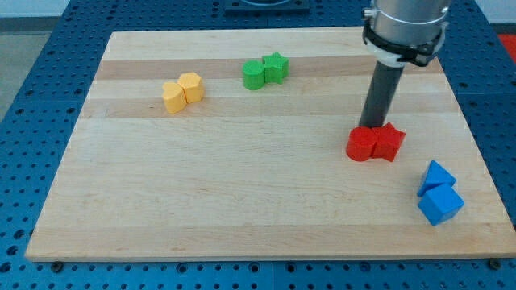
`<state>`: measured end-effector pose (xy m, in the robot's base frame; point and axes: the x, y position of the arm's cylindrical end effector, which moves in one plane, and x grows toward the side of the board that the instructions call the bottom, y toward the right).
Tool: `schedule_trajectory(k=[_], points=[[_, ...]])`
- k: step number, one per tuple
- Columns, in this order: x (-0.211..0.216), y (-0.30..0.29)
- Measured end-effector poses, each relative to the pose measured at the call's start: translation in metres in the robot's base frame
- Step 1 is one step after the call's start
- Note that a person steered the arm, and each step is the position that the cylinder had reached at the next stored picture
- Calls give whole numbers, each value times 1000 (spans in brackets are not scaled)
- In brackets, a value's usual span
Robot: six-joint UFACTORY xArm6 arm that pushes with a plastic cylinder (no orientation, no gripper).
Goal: Push the red circle into the red star
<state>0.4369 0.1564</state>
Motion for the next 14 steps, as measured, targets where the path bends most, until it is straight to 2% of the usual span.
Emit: schedule_trajectory(k=[4, 6, 7, 8, 14], points=[[41, 22], [-1, -1], [-1, -37], [6, -51], [66, -43]])
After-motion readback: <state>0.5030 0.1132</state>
